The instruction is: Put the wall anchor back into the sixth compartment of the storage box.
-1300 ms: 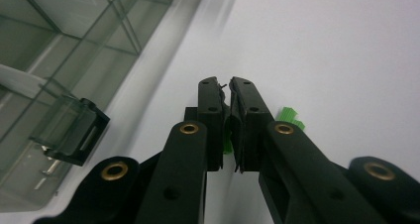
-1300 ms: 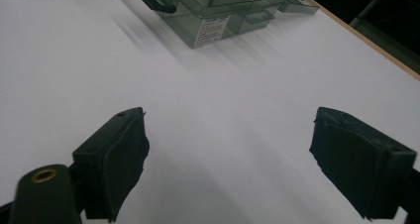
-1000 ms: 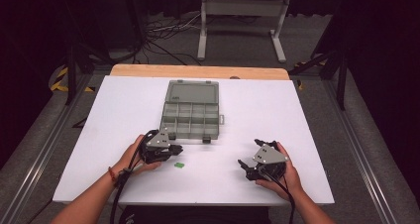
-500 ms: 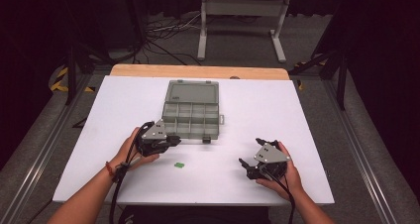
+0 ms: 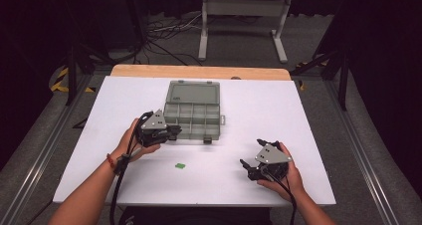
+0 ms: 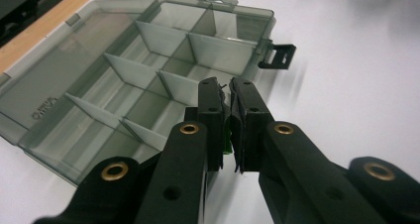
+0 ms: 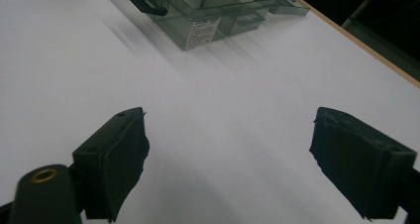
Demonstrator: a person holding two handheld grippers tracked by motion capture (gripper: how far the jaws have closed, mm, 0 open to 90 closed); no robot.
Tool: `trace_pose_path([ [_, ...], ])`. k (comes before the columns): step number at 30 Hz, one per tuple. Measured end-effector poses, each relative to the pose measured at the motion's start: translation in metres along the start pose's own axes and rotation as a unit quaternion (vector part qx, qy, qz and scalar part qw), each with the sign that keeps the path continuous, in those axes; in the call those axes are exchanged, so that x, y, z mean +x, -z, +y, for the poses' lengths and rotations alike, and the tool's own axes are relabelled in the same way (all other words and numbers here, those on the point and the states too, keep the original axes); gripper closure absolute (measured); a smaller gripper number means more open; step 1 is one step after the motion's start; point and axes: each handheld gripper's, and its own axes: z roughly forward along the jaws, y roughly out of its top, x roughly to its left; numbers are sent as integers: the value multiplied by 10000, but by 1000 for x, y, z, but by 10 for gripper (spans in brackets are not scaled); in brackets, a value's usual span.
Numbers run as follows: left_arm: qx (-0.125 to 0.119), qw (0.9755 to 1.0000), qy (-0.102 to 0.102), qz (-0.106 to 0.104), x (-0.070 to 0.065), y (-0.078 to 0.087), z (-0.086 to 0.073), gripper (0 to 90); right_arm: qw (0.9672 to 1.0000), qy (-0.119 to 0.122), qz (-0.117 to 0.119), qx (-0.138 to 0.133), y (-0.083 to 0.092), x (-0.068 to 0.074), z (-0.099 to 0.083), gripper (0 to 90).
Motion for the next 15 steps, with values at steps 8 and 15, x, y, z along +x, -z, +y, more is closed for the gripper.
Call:
trace_pose_path([
  [8,103,9999,89,35,12,-9,6,843,10000,-48,26,9,0,0,0,147],
  [15,115,9998,183,41,18,-15,8,843,10000,-41,50,9,0,0,-1,148],
])
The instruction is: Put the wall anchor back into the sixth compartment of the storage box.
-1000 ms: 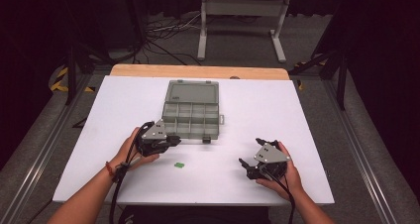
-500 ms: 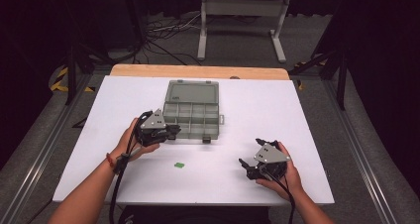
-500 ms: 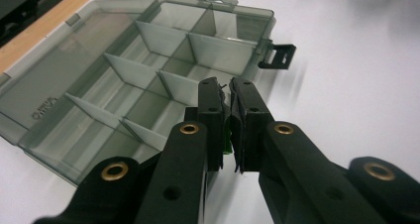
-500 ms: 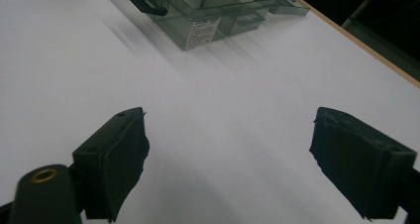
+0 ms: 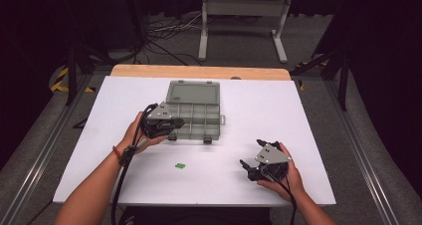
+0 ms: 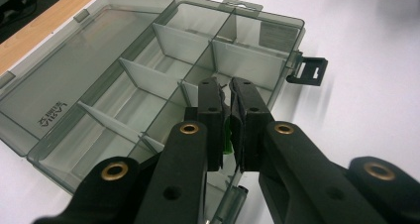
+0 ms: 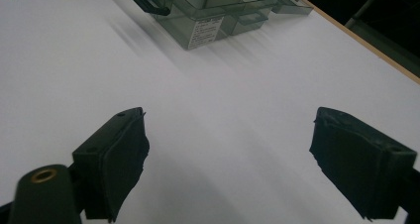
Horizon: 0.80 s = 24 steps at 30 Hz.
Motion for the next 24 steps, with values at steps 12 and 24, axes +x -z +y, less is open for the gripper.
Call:
trace_pose_path([
  [12,76,10000,26,-4,5,-12,2,843,10000,31,-12,36,-1,0,0,147],
  [24,117,9999,35,-4,5,-18,1,843,10000,30,-16,56,-1,0,-1,147],
])
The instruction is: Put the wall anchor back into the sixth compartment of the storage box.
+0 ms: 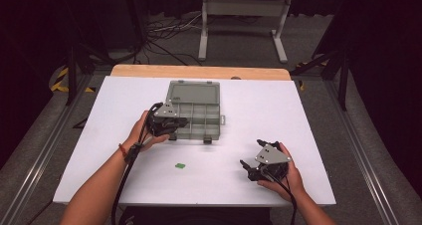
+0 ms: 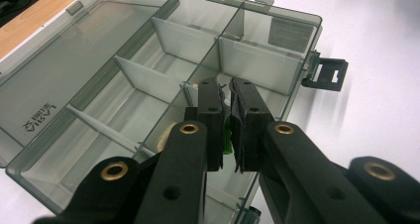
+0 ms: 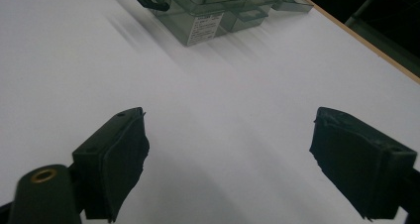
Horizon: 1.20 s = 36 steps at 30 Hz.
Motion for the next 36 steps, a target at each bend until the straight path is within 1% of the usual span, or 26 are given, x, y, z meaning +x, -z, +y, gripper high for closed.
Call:
trace_pose_path([
  [9,-8,10000,-2,-18,-1,-1,0,841,10000,9,-9,3,0,0,0,147],
  [11,-12,10000,17,29,-1,-2,0,840,10000,59,-16,-2,0,0,0,147],
  [14,37,10000,12,23,-1,-3,-1,842,10000,47,-14,1,0,0,0,147],
  [17,20,10000,22,22,-1,-2,-1,826,10000,52,-11,7,0,0,0,147],
  [20,-9,10000,76,34,-1,-1,-1,795,10000,50,-12,3,0,0,0,147],
  [22,-19,10000,16,85,-2,4,-2,791,10000,58,-16,1,0,0,0,147],
  [24,-91,9999,26,65,-4,9,-3,780,10000,55,-23,-9,1,0,0,147],
  [28,-141,9999,-33,58,-11,18,-7,731,10000,41,-36,-7,1,-1,0,147],
  [29,-118,9999,-76,47,-15,19,-8,708,10000,42,-35,1,1,-1,0,147],
  [30,-118,9999,-76,47,-15,19,-8,680,10000,47,-37,4,0,0,0,147],
  [32,-163,9998,-152,-11,-22,25,-10,662,10000,77,-35,4,0,1,0,147],
  [35,-190,9994,-279,-45,-32,31,-13,585,10000,92,-31,-2,1,1,1,147],
  [36,-190,9994,-279,-45,-32,31,-13,559,10000,89,-30,-3,1,1,0,147],
])
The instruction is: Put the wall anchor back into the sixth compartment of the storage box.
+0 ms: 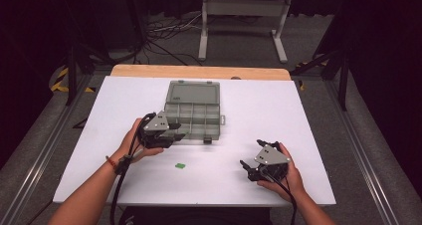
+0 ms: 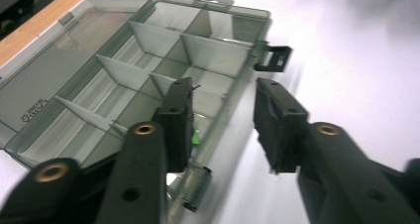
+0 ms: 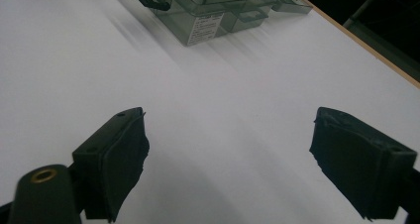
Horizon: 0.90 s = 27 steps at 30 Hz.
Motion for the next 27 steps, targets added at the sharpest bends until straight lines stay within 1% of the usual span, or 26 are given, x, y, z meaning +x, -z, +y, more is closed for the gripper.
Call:
trace_pose_path([
  [2,-54,9999,-86,-59,-8,5,-4,533,10000,-8,3,5,0,0,0,146],
  [4,9,9999,-123,-58,-12,6,-7,510,10000,-6,-4,3,0,0,0,146],
  [6,21,9998,-177,0,-17,7,-10,447,10000,-9,-5,-4,0,0,0,146],
  [8,33,9999,-154,-27,-21,7,-13,427,10000,2,-8,-1,0,0,0,146],
  [9,26,9999,-111,-53,-23,5,-15,396,10000,9,-11,2,0,1,0,146],
  [11,160,9998,-147,-35,-28,1,-20,315,10000,16,-17,8,0,1,0,146],
  [12,280,9994,-166,-90,-31,-3,-23,294,10000,16,-13,0,0,1,0,146],
  [13,341,9992,-171,-124,-33,-5,-25,258,10000,15,-17,-2,0,1,1,146],
  [14,395,9990,-158,-122,-36,-8,-27,229,10000,12,-19,-3,0,1,0,146],
  [15,395,9990,-158,-122,-36,-8,-27,205,10000,12,-19,-3,0,1,0,146],
  [16,413,9989,-138,-159,-37,-9,-28,205,10000,9,-21,2,0,1,0,146],
  [17,461,9986,-108,-240,-37,-12,-30,172,10000,-4,-16,3,0,1,0,146],
  [19,529,9982,-116,-242,-38,-15,-32,169,10000,0,-18,3,0,1,0,146],
  [20,546,9981,-106,-277,-38,-16,-32,177,10000,6,-20,4,1,1,0,146],
  [21,557,9980,-125,-278,-38,-16,-33,203,10000,15,-19,-2,1,1,0,146],
  [23,655,9975,-161,-221,-37,-17,-35,228,10000,18,-16,-7,1,1,1,146],
  [26,716,9971,-37,-272,-34,-18,-39,250,10000,20,-9,0,1,1,0,146],
  [27,716,9971,-37,-272,-34,-18,-39,259,10000,20,-9,0,1,1,0,146],
])
